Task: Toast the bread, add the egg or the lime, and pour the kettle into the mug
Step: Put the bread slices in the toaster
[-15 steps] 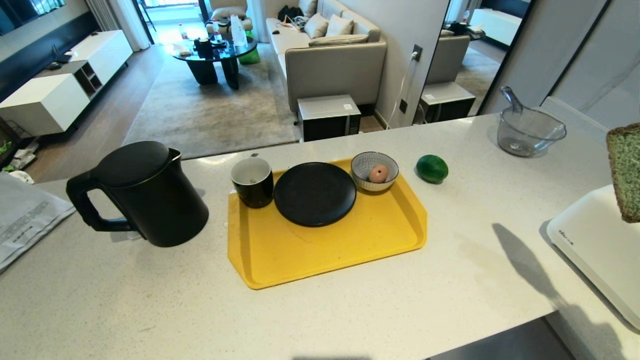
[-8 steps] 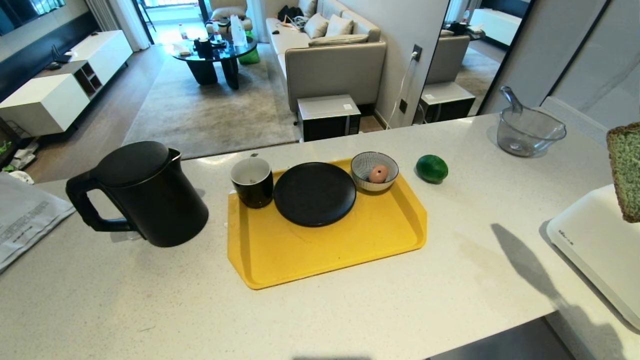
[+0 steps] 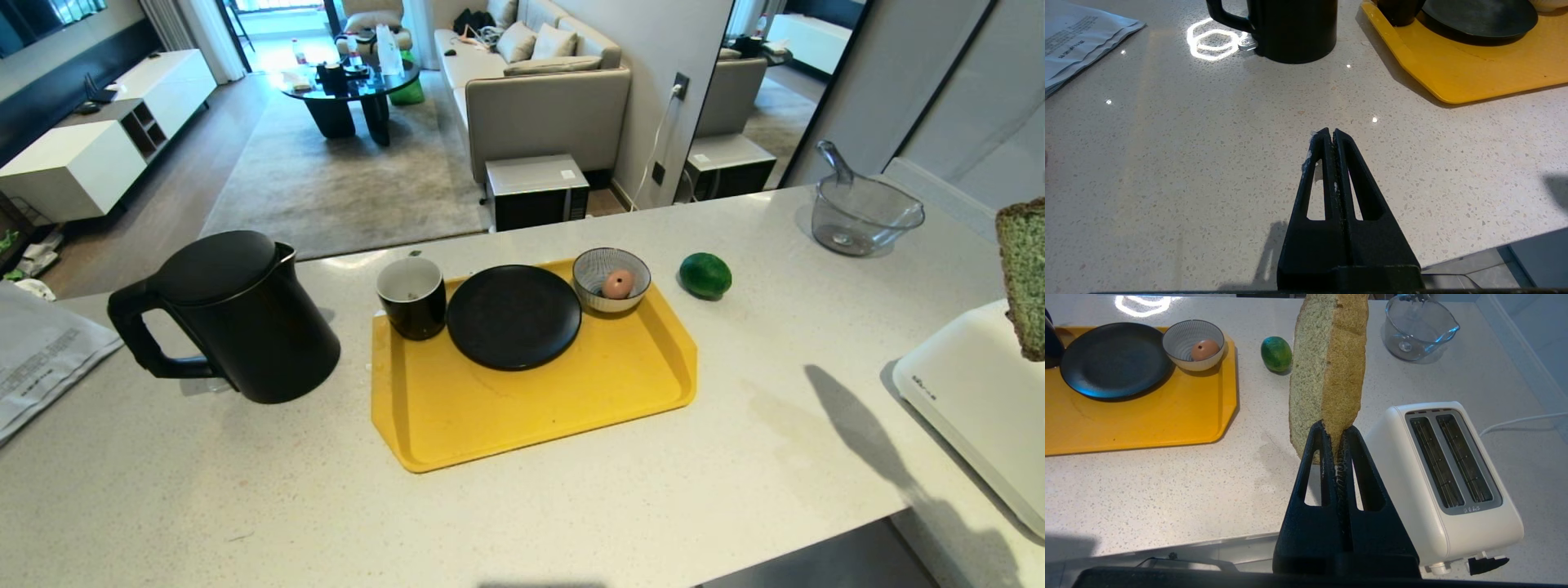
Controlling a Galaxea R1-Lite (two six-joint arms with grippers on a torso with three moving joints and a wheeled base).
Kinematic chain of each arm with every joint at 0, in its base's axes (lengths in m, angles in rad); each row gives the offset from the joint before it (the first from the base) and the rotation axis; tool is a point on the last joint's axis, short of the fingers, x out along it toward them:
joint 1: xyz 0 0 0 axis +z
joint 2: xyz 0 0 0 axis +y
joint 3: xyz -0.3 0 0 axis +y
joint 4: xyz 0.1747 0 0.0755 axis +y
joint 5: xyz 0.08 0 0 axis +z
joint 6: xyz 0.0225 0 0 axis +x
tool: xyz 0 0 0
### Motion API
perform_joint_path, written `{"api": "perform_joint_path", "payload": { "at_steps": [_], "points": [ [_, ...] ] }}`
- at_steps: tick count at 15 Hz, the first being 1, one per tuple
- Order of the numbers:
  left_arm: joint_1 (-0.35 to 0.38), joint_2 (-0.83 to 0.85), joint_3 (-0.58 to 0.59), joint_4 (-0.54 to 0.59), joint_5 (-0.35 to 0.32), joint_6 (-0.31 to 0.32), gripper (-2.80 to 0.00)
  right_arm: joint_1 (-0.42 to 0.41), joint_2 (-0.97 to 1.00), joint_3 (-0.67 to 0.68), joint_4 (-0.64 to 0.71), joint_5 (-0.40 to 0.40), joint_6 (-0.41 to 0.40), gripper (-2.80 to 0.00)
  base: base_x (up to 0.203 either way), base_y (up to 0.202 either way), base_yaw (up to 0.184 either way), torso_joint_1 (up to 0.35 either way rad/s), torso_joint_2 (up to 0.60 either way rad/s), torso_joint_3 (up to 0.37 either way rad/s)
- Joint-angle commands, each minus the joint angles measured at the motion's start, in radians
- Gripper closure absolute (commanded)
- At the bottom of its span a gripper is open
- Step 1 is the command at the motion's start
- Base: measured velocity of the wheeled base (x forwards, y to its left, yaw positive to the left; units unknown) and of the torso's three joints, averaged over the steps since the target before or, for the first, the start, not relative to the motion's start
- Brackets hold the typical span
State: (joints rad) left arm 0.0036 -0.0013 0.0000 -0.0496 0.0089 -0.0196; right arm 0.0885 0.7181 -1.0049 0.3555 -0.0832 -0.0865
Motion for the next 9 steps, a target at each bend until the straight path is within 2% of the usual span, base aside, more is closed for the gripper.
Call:
{"api": "perform_joint_path", "payload": {
  "at_steps": [1,4,9],
  "points": [
    [0.000,-0.002,0.015,-0.001,0.000,-0.001,0.00,0.000,0.001,-0.003,0.002,-0.001,-0.001,0.00,0.000,0.000,0.000,0.000,0.00,0.000],
    [0.000,-0.002,0.015,-0.001,0.000,0.000,0.00,0.000,0.001,-0.004,0.002,-0.001,-0.006,0.00,0.000,0.000,0.000,0.000,0.00,0.000],
    [0.001,-0.002,0.015,-0.001,0.000,0.000,0.00,0.000,-0.003,-0.003,0.003,-0.001,-0.007,0.00,0.000,0.000,0.000,0.166,-0.31,-0.144]
  ]
}}
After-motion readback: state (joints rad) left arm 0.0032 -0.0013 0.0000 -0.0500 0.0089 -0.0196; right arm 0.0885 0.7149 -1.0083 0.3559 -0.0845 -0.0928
